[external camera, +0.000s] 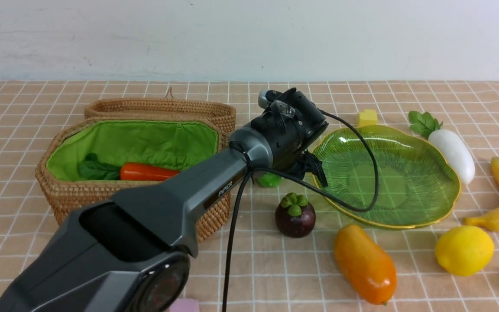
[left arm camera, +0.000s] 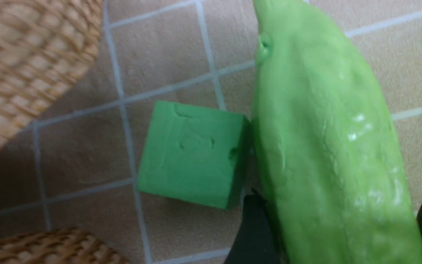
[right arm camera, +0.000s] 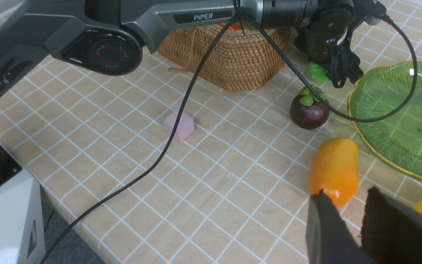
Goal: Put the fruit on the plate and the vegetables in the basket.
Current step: Take a chayote with your left arm and place it on the basket on the left.
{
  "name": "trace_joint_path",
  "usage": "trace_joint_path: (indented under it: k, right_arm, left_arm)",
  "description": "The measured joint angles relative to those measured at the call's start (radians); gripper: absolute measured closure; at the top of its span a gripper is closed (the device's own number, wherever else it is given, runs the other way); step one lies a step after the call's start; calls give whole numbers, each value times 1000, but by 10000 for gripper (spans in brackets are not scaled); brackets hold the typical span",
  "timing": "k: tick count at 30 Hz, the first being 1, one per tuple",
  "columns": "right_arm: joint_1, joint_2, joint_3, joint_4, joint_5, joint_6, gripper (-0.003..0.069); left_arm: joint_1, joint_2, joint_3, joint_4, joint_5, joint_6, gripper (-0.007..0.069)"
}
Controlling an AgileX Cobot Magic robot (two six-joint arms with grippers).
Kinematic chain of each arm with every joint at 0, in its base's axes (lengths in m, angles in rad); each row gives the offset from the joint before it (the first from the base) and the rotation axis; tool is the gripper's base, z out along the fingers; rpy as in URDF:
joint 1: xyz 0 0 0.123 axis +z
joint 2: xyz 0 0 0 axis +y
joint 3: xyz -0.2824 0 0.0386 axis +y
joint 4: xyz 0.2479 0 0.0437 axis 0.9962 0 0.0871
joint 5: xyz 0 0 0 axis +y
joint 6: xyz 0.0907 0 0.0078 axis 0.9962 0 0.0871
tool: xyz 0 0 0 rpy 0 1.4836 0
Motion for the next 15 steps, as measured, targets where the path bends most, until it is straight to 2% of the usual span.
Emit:
trace_joint_path:
  k: [5,9,15]
  right_arm:
    - [0,0,0,0,0,0,484]
    - [0,0,0,0,0,0,482]
    - [0,0,0,0,0,0,482]
  left_arm:
    - [0,7,0,-9,-7,-3,107]
    - [0,7,0,-18,-9,-3,190]
    - [0,9,0,-17,-9,-3,195]
